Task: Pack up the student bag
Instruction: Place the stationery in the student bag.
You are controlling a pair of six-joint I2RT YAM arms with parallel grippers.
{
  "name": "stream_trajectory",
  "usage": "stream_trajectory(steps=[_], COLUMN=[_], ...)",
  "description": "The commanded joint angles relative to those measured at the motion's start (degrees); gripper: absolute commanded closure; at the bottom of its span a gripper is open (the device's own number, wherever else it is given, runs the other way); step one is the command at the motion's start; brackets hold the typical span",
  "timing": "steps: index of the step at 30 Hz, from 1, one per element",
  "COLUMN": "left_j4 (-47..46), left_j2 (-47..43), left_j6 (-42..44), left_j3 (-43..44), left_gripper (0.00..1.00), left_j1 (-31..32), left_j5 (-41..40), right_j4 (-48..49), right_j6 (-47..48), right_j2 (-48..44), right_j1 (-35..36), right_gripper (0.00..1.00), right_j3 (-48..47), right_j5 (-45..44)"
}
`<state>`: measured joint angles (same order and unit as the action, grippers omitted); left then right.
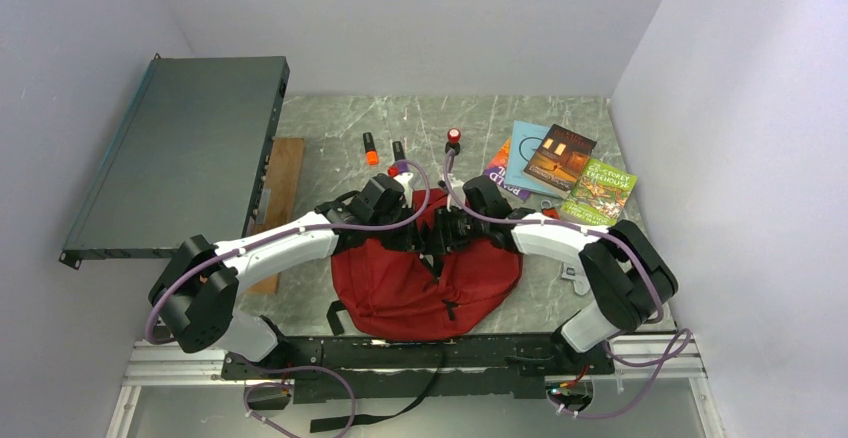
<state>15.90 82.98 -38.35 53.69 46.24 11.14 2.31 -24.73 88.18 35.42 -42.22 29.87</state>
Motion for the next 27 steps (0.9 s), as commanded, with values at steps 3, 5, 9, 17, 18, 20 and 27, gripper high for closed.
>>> stream_trajectory(steps=[3, 5, 9, 17, 18, 20, 27], left_j4=[-1.98, -1.57, -1.22, -0.78, -0.85, -1.01, 0.61], left_j2=[-0.97, -0.84, -0.21, -0.14, -0.06, 0.07, -0.69], left_j6=[-1.09, -0.87, -0.59, -1.36, -1.61, -2.07, -1.47], left_j3=[0.28, 0.38, 1.14, 1.45, 1.37, 0.95, 0.75], left_gripper=[1.00, 1.00, 1.00, 1.00, 1.00, 1.00, 1.00], left_j1=[0.56, 0.60, 0.61, 0.60, 0.61, 0.61, 0.60], left_j5=[2.83, 2.88, 3.22, 3.67, 3.85, 4.06, 1.65], right_j4=[-7.18, -6.20, -1.75, 43.47, 44.41, 51.51, 24.02], right_j6=[5.66, 5.81, 4.51, -7.54, -7.87, -12.25, -4.60], right_j2=[-3.75, -3.45, 0.59, 13.04, 14.78, 17.38, 4.14], right_j1=[-1.17, -1.31, -1.20, 0.99, 0.97, 1.01, -1.58], right_gripper=[0.55, 0.48, 0.51, 0.60, 0.60, 0.61, 0.38], right_j3=[-0.77, 0.09, 0.87, 7.98, 6.99, 6.70, 7.72], right_j5=[-5.46, -5.63, -0.59, 35.00, 35.96, 37.03, 18.52])
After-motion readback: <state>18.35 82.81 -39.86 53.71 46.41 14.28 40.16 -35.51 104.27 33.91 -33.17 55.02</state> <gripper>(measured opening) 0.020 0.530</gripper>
